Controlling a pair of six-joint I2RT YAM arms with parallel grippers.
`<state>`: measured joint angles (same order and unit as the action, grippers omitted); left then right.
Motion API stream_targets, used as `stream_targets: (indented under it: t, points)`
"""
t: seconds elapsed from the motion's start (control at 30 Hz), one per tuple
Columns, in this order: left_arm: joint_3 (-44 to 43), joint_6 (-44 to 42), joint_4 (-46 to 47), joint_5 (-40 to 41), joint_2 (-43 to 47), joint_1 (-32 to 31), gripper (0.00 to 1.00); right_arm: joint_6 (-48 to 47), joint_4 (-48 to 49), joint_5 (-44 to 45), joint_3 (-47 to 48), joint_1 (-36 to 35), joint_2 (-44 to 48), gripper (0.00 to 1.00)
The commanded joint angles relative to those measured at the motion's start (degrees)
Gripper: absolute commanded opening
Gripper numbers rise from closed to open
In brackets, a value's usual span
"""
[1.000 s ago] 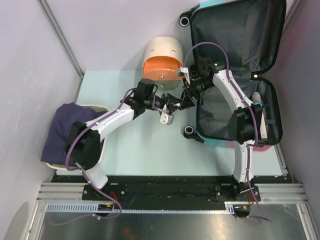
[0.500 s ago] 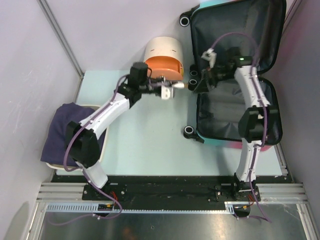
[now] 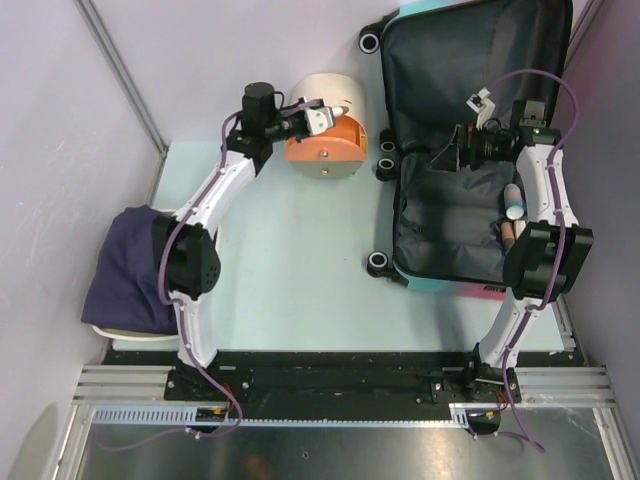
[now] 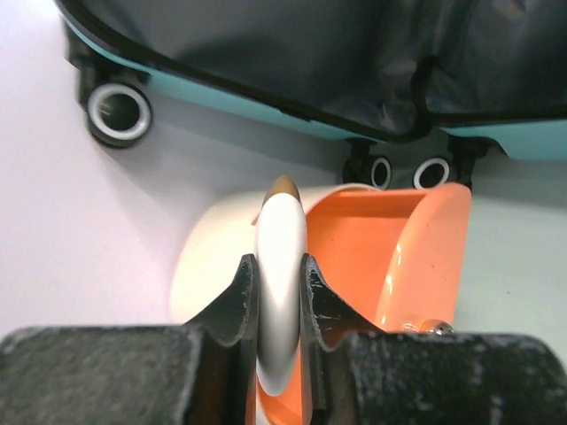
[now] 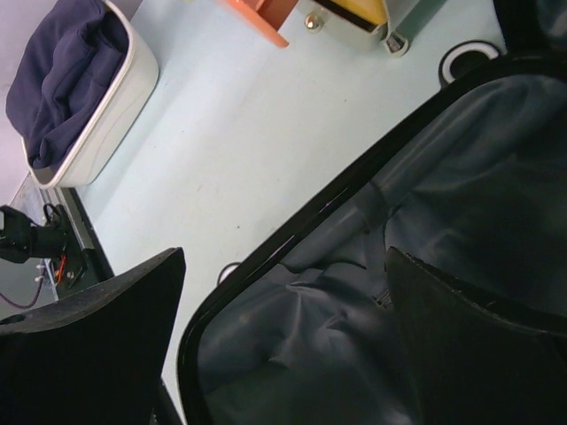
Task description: Open, take out, and arrange the luggage
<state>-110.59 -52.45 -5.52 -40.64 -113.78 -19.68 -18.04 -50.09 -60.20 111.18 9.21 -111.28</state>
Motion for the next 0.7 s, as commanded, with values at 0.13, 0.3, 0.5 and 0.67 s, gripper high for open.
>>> stream_targets:
  t: [0.13,0.3,0.5,0.67]
  points:
    - [-7.4,0.4,0.5,0.7,-5.5,1.0,0.42,-0.6,1.3,1.8,-2.7,0.0,4.6,1.0]
    - [-8.7,1.3,0.5,1.4,-5.7,1.1,0.69,-0.6,1.1,2.0,-2.1,1.0,4.1,1.0]
    - [-10.2,3.6,0.6,2.5,-4.0,1.3,0.75,-1.1,0.5,3.4,-0.2,2.9,3.0,1.0]
    - [-11.4,9.9,1.0,2.1,-1.9,1.4,0.76,-3.7,-1.9,12.2,1.3,5.1,2.5,1.0]
